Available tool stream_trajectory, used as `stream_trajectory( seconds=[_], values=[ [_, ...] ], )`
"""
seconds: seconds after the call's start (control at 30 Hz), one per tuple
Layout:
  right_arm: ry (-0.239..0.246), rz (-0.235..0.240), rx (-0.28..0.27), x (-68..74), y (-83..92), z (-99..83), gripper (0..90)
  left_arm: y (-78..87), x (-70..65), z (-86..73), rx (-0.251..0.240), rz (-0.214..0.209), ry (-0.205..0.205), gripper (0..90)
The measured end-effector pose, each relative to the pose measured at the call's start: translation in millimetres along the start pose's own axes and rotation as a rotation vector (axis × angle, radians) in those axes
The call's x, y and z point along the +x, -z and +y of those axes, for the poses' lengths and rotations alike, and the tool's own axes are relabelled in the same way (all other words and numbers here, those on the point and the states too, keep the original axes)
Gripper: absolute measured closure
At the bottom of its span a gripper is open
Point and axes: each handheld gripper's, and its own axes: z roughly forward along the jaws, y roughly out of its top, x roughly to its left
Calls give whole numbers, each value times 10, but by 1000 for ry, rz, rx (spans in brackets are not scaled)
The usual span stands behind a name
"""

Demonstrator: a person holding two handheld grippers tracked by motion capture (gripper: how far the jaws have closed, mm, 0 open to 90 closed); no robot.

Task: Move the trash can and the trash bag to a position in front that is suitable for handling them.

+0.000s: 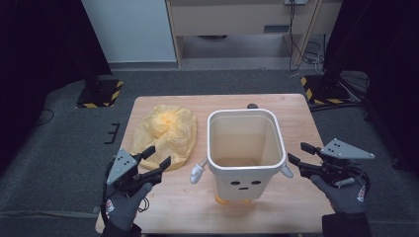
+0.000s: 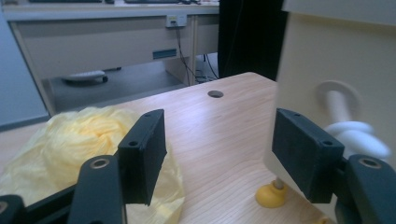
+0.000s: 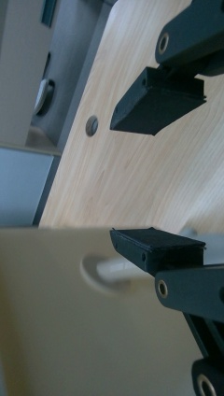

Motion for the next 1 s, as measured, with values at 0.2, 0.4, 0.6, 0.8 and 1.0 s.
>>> stream_trajectory(
  seconds=[0.2, 0.4, 0.6, 0.8, 1.0],
  values=[
    [13, 117, 13, 96, 71, 59, 445, -61, -335, 71, 4, -70, -69, 349],
    [47, 183, 82, 177, -22, 27, 450, -159, -514, 24, 29, -107, -84, 348],
    [47, 193, 138, 217, -190, -75, 505, -278, -581, -68, 77, -130, -77, 348],
    [42, 173, 126, 200, -245, -149, 610, -373, -611, -124, 96, -149, -74, 414],
    [41, 172, 112, 231, -254, -164, 616, -402, -555, -124, 103, -176, -60, 519]
  ],
)
